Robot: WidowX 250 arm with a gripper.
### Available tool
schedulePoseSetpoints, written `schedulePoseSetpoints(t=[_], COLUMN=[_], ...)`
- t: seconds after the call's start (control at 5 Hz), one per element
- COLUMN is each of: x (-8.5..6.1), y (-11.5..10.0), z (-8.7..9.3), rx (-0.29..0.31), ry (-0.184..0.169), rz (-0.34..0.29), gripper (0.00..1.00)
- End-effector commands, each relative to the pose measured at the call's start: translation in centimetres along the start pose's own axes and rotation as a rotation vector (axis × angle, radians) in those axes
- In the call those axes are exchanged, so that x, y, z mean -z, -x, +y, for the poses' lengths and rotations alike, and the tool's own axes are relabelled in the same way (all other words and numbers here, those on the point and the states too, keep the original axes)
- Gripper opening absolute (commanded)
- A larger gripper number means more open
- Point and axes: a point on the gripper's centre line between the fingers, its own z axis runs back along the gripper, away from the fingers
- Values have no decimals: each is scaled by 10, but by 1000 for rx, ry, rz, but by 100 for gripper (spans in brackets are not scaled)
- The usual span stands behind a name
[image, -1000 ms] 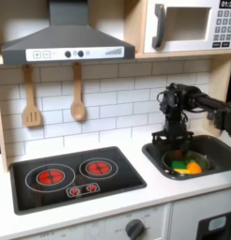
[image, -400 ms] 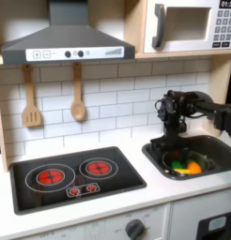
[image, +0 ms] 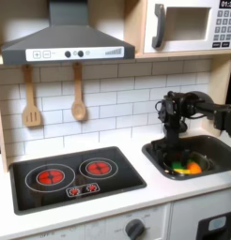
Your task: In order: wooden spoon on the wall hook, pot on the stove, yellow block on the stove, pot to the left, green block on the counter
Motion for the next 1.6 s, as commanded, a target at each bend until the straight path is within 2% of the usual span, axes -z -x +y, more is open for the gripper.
schedulePoseSetpoints(t=[0.0, 0.2, 0.6, 0.8, 1.0, 1.2, 1.4], x=[6, 14, 21, 20, 24, 25, 23], y=[6, 10, 11, 7, 10, 12, 13], z=[3, 2, 2, 2, 5, 5, 10], rx=[13, 23, 6, -33, -75, -102, -142], ry=[-6, -4, -14, -19, -35, -54, -80], rz=[17, 31, 20, 3, 19, 10, -6], gripper=[100, 100, 100, 100, 100, 0, 0])
